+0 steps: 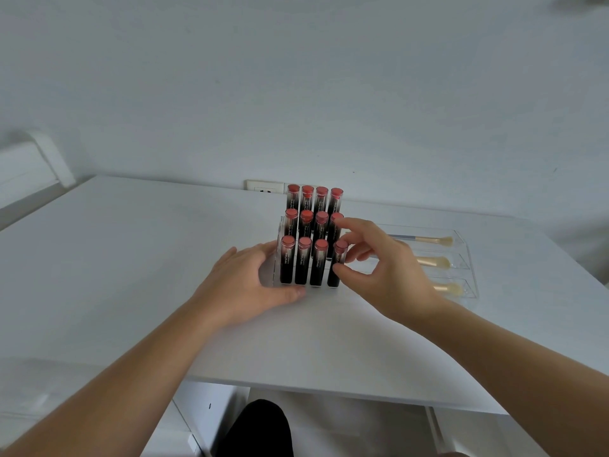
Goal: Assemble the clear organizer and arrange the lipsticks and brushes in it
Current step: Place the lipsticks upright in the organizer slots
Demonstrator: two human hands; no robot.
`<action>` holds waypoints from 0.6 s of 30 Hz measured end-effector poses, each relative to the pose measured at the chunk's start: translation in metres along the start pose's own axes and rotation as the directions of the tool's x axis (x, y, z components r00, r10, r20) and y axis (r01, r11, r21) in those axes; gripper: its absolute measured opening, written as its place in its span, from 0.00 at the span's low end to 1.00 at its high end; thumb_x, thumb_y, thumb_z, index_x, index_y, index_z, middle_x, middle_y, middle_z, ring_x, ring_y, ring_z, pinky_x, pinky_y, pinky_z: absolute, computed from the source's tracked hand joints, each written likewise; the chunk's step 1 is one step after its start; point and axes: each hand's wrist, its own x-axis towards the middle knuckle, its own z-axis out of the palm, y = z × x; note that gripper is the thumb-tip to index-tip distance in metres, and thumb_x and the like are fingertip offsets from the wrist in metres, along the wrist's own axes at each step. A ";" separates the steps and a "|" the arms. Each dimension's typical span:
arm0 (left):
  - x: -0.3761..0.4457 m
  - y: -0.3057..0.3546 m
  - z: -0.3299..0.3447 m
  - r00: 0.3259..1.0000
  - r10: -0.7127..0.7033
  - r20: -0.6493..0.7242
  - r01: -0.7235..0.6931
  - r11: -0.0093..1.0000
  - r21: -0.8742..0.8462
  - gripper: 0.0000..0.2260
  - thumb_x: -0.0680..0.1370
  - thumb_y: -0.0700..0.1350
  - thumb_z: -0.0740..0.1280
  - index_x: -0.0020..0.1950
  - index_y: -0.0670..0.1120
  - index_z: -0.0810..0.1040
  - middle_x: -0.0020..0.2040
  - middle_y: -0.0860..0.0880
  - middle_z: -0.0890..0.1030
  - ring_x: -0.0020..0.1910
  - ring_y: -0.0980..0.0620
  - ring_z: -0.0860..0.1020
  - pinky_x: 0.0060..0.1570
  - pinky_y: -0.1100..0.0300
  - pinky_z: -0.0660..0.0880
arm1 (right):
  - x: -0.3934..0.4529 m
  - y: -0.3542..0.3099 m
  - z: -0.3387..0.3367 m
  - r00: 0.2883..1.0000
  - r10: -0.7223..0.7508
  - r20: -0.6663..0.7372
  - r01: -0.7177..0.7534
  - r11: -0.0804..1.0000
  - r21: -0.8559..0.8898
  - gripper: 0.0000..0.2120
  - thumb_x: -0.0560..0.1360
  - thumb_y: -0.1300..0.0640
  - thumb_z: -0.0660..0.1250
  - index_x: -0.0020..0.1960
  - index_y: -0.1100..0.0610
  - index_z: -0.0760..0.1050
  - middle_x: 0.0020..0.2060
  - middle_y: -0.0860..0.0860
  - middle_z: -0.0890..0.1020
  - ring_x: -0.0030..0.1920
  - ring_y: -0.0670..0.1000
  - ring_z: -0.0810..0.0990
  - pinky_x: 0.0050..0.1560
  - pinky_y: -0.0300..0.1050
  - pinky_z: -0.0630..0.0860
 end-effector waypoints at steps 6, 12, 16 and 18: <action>0.000 0.001 0.000 1.000 0.005 0.004 -0.005 1.000 -0.015 0.38 0.64 0.77 0.65 0.72 0.68 0.66 0.69 0.64 0.75 0.68 0.60 0.71 0.76 0.54 0.50 | 0.001 0.002 0.001 1.000 0.024 0.004 -0.024 1.000 -0.003 0.27 0.74 0.58 0.74 0.69 0.42 0.72 0.47 0.37 0.81 0.48 0.44 0.80 0.51 0.39 0.76; 0.001 -0.001 0.000 1.000 0.001 0.007 -0.001 1.000 -0.002 0.40 0.64 0.78 0.64 0.73 0.67 0.65 0.71 0.64 0.75 0.72 0.58 0.70 0.77 0.54 0.49 | 0.002 0.002 0.001 1.000 0.022 0.008 -0.022 1.000 -0.003 0.28 0.74 0.59 0.74 0.69 0.40 0.71 0.47 0.36 0.81 0.49 0.43 0.80 0.52 0.37 0.76; 0.000 0.000 0.000 1.000 -0.002 0.004 0.002 1.000 -0.009 0.40 0.63 0.78 0.64 0.74 0.67 0.65 0.71 0.64 0.74 0.70 0.61 0.69 0.76 0.54 0.49 | 0.002 0.001 0.001 1.000 0.019 0.014 -0.019 1.000 -0.012 0.29 0.73 0.59 0.74 0.70 0.41 0.71 0.47 0.36 0.81 0.49 0.45 0.80 0.52 0.39 0.76; 0.001 0.000 0.000 1.000 -0.010 0.004 0.010 1.000 -0.005 0.41 0.63 0.78 0.65 0.74 0.66 0.65 0.71 0.64 0.74 0.70 0.60 0.69 0.77 0.54 0.50 | 0.003 0.001 0.001 1.000 0.017 0.022 -0.017 1.000 -0.024 0.30 0.73 0.59 0.74 0.71 0.42 0.71 0.47 0.36 0.81 0.49 0.44 0.81 0.53 0.39 0.76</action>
